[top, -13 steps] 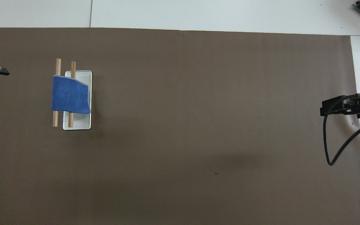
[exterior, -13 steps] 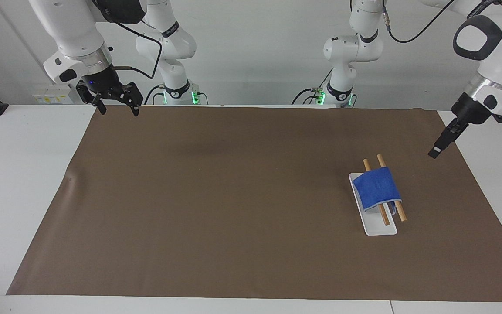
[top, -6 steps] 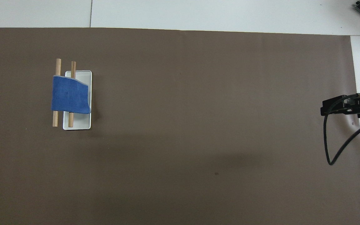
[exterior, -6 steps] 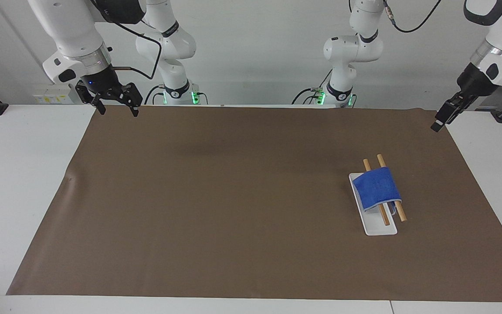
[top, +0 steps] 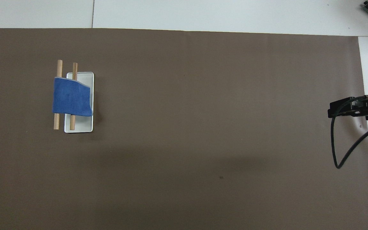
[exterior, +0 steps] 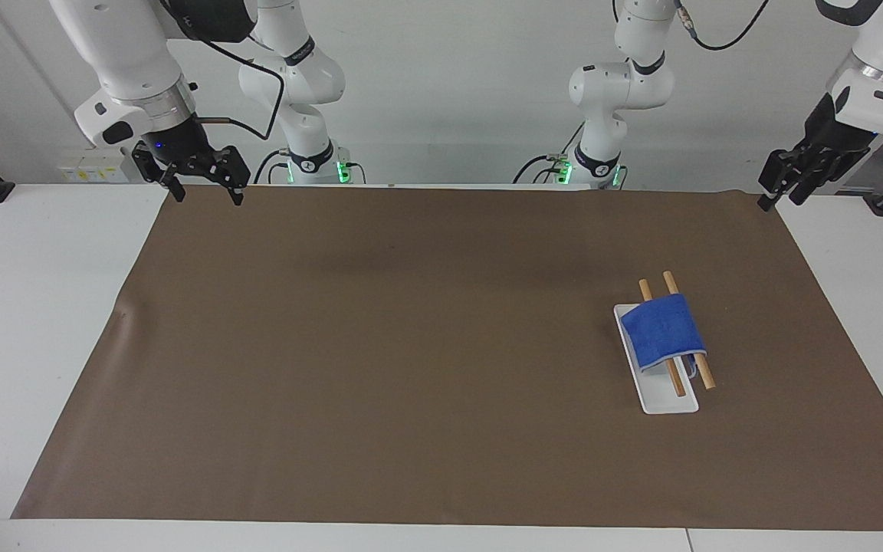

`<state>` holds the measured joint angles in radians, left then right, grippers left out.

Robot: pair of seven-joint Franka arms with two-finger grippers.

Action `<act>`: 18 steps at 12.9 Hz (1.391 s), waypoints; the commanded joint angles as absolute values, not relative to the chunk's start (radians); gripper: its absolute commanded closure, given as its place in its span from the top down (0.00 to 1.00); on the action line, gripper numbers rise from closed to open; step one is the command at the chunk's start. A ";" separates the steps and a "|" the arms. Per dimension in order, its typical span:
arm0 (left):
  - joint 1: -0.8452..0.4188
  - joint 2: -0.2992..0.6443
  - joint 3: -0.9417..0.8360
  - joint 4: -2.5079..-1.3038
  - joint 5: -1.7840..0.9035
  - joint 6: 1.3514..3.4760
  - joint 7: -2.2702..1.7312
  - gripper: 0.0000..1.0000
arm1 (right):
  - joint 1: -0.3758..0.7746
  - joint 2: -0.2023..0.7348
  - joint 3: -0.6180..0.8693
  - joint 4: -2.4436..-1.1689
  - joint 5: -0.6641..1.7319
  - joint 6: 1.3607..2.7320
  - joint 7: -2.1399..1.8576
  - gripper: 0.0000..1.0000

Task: Right arm passes towel to left arm to hang

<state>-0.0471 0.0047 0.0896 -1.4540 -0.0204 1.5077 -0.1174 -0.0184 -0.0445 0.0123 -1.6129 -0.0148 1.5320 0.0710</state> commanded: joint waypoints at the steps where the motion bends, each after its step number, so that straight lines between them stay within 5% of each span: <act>1: -0.054 -0.118 0.089 -1.691 -0.002 1.649 -0.083 0.58 | -0.021 -0.058 0.012 -1.629 -0.006 1.542 0.048 1.00; 5: -0.058 -0.163 0.086 -1.813 -0.002 1.730 -0.078 0.58 | -0.020 -0.058 0.014 -1.629 -0.005 1.542 0.048 1.00; 13: -0.060 -0.158 -0.018 -1.821 -0.002 1.726 -0.092 0.60 | -0.026 -0.058 0.014 -1.629 -0.005 1.537 0.048 1.00; 16: -0.060 -0.158 -0.020 -1.819 -0.002 1.733 -0.089 0.75 | -0.029 -0.058 0.012 -1.629 -0.005 1.536 0.046 1.00; 18: -0.060 -0.156 -0.021 -1.816 -0.002 1.733 -0.013 0.77 | -0.029 -0.058 0.012 -1.629 -0.005 1.536 0.049 1.00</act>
<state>-0.0491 -0.1291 -0.0267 -1.7875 -0.0203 1.7162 -0.0700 -0.0197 -0.0445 0.0123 -1.6129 -0.0144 1.5317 0.0710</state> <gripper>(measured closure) 0.242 0.000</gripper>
